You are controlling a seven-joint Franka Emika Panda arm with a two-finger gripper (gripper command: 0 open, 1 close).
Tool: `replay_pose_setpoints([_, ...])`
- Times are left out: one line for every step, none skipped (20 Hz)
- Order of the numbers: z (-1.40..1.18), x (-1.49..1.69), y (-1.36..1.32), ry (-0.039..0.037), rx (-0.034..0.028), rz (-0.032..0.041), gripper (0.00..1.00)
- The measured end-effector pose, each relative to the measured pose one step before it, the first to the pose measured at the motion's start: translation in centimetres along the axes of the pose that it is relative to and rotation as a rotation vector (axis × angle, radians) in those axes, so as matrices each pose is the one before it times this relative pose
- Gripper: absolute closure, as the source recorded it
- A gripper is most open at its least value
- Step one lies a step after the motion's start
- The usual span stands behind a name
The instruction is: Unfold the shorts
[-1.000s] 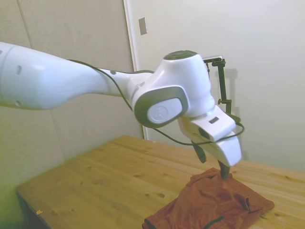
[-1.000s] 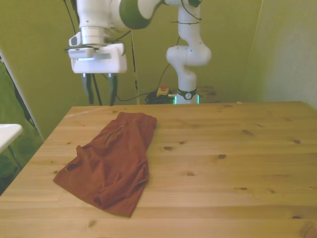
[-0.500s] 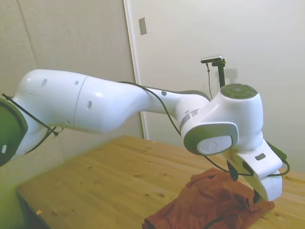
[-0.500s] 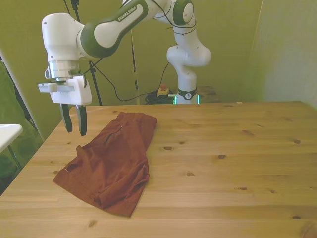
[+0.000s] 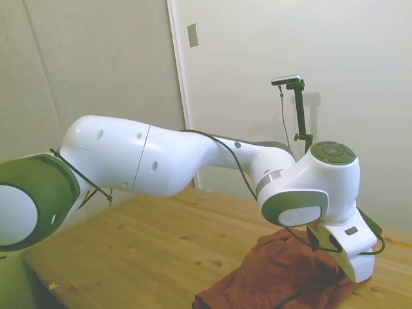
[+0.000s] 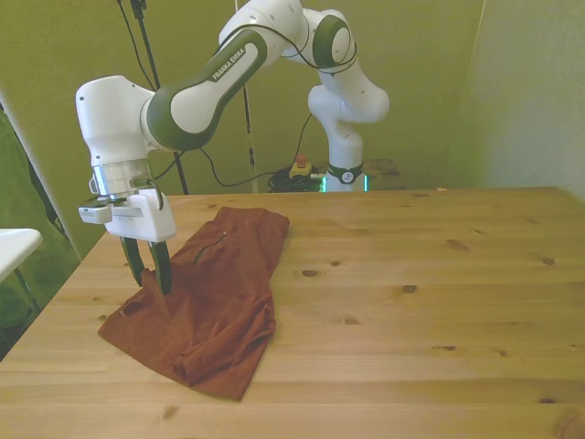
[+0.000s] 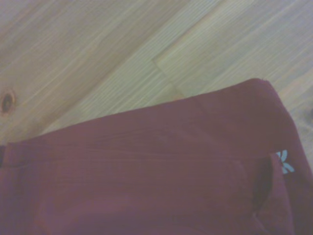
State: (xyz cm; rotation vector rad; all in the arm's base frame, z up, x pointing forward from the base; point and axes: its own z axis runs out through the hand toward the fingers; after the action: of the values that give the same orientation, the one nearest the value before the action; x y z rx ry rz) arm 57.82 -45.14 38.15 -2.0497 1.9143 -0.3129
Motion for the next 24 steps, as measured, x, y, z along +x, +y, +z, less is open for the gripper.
replay_pose_setpoints([0.345,-0.005,0.082,-0.00294,-0.00313,0.00104,1.00])
replay_pose_setpoints([0.216,0.017,0.067,-0.00125,-0.00195,0.00091,1.00])
replay_pose_setpoints([0.172,-0.020,0.034,-0.00137,-0.00127,0.00032,1.00])
replay_pose_setpoints([0.184,-0.057,0.005,-0.00268,-0.00092,0.00015,1.00])
replay_pose_setpoints([0.242,-0.091,-0.001,-0.00399,-0.00110,0.00011,1.00])
replay_pose_setpoints([0.256,-0.083,0.007,-0.00393,-0.00114,0.00036,1.00])
replay_pose_setpoints([0.235,-0.055,0.014,-0.00368,-0.00041,0.00113,1.00])
replay_pose_setpoints([0.184,-0.011,0.035,-0.00262,-0.00040,0.00136,1.00])
replay_pose_setpoints([0.145,0.025,0.059,-0.00140,-0.00107,0.00120,1.00])
replay_pose_setpoints([0.078,0.043,0.062,-0.00074,-0.00062,0.00100,1.00])
replay_pose_setpoints([0.042,0.040,0.067,-0.00087,-0.00001,0.00131,1.00])
replay_pose_setpoints([0.043,0.035,0.079,-0.00153,0.00054,0.00148,1.00])
replay_pose_setpoints([0.074,0.031,0.092,-0.00202,0.00031,0.00179,1.00])
replay_pose_setpoints([0.112,0.021,0.103,-0.00269,0.00002,0.00214,1.00])
replay_pose_setpoints([0.122,-0.008,0.088,-0.00351,0.00056,0.00154,1.00])
replay_pose_setpoints([0.148,-0.035,0.057,-0.00529,0.00304,0.00058,1.00])
replay_pose_setpoints([0.148,-0.043,0.007,-0.00608,0.00507,-0.00001,1.00])
replay_pose_setpoints([0.157,-0.050,-0.007,-0.00452,0.00240,-0.00059,1.00])
replay_pose_setpoints([0.121,-0.028,0.002,-0.00284,0.00123,-0.00045,1.00])
replay_pose_setpoints([0.074,-0.021,-0.004,-0.00209,0.00145,-0.00107,1.00])
replay_pose_setpoints([0.030,-0.029,-0.023,-0.00151,0.00160,-0.00161,1.00])
replay_pose_setpoints([0.005,-0.015,-0.014,-0.00034,0.00035,-0.00294,1.00])
replay_pose_setpoints([-0.002,-0.003,-0.003,-0.00003,0.00006,-0.00318,1.00])
replay_pose_setpoints([-0.006,-0.001,-0.003,0.00007,0.00010,-0.00408,1.00])
